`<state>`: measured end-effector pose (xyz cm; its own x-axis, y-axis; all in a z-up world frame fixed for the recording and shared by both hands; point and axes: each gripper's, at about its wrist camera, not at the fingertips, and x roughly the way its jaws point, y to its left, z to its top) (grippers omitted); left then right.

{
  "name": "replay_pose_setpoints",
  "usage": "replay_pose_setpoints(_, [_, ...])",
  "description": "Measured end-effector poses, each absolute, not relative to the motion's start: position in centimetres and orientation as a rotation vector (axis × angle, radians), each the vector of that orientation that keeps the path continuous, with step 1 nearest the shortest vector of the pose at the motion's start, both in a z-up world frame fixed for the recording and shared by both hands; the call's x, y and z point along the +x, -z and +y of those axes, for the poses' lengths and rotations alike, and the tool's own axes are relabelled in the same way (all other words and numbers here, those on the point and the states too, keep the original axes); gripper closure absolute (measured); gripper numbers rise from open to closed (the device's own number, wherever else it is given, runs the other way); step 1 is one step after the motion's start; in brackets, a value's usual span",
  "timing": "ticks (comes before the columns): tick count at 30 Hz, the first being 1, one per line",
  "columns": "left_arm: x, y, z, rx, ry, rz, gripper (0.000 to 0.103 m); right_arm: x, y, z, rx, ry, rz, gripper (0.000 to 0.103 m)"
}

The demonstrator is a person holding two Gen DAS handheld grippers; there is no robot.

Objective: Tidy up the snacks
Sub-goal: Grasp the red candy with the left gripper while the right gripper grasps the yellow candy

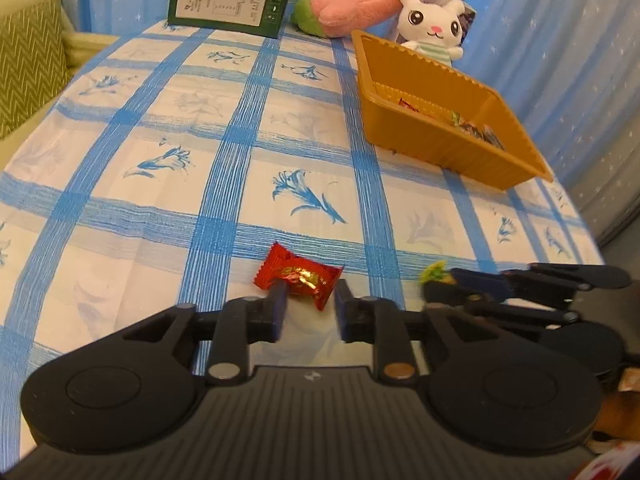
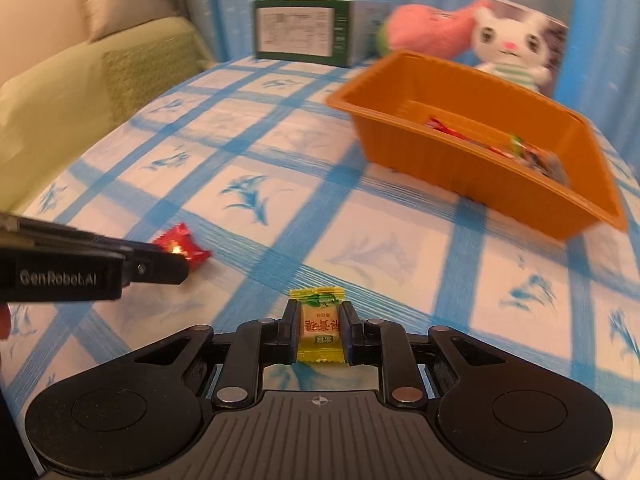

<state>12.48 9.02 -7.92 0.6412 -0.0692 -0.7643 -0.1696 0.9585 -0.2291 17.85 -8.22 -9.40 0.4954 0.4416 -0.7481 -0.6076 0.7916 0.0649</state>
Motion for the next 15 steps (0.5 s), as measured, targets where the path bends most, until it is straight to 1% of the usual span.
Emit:
replay_pose_setpoints(1, [12.5, 8.0, 8.9, -0.287, -0.071, 0.875, 0.064, 17.8, 9.4, -8.6, -0.199, -0.626, 0.843, 0.082])
replay_pose_setpoints(2, [12.6, 8.0, 8.9, -0.296, -0.079, 0.871, 0.055, 17.7, 9.3, -9.0, -0.184, -0.613, 0.846, 0.082])
replay_pose_setpoints(3, [12.6, 8.1, 9.0, -0.314, -0.083, 0.866, 0.048, 17.7, 9.3, -9.3, -0.172, -0.600, 0.846, 0.082])
replay_pose_setpoints(5, [12.8, 8.1, 9.2, -0.350, -0.100, 0.857, 0.044, 17.5, 9.3, -9.9, -0.155, -0.583, 0.850, 0.082])
replay_pose_setpoints(8, [13.5, 8.1, 9.2, -0.378, -0.098, 0.847, 0.044, 17.2, 9.3, -10.4, -0.144, -0.572, 0.852, 0.082])
replay_pose_setpoints(10, [14.0, 8.0, 9.0, -0.374, -0.094, 0.844, 0.047, 17.0, 9.3, -10.5, -0.143, -0.569, 0.851, 0.082])
replay_pose_setpoints(12, [14.5, 8.1, 8.7, -0.355, -0.093, 0.852, 0.057, 17.0, 9.2, -10.6, -0.136, -0.566, 0.852, 0.082])
replay_pose_setpoints(15, [14.8, 8.1, 8.0, -0.285, -0.094, 0.864, 0.063, 17.0, 9.3, -10.7, -0.127, -0.556, 0.852, 0.082])
